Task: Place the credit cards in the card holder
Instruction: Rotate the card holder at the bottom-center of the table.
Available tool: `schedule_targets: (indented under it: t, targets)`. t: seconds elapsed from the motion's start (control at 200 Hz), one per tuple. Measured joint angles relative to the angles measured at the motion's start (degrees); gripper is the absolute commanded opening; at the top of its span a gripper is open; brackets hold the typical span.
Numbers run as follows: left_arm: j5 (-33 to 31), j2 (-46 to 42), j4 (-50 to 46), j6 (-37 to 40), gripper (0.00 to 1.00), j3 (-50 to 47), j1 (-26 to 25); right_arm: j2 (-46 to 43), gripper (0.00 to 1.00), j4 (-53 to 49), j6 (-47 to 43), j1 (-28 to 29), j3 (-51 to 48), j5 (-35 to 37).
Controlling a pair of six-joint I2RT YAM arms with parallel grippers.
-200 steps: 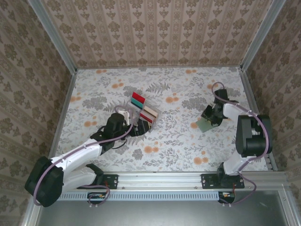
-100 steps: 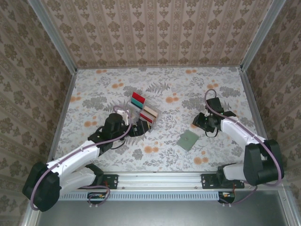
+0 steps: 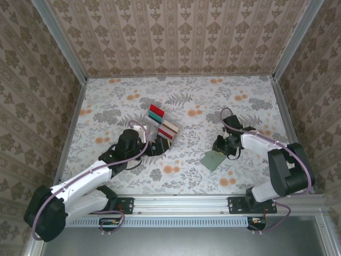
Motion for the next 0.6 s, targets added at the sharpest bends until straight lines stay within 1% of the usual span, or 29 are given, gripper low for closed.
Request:
schedule_targets:
  t: [0.085,0.265,0.475,0.6]
  targets:
    - [0.15,-0.28,-0.55,0.13,1.00,0.00,0.00,-4.98,0.29,-0.42,2.05,0.00,-3.02,2.03]
    - [0.98,-0.33,-1.07,0.39,1.00,0.26,-0.50,-13.53,0.29,-3.10,6.88,1.42,-8.15,2.86]
    - [1.51,-0.33,-1.18,0.44,1.00,0.85,-1.44,-23.76,0.30,-5.86,13.99,8.46,-12.96,3.39]
    - [1.55,-0.33,-1.20,0.44,1.00,0.85,-2.03,-25.73,0.33,-5.68,17.97,13.27,-15.58,3.61]
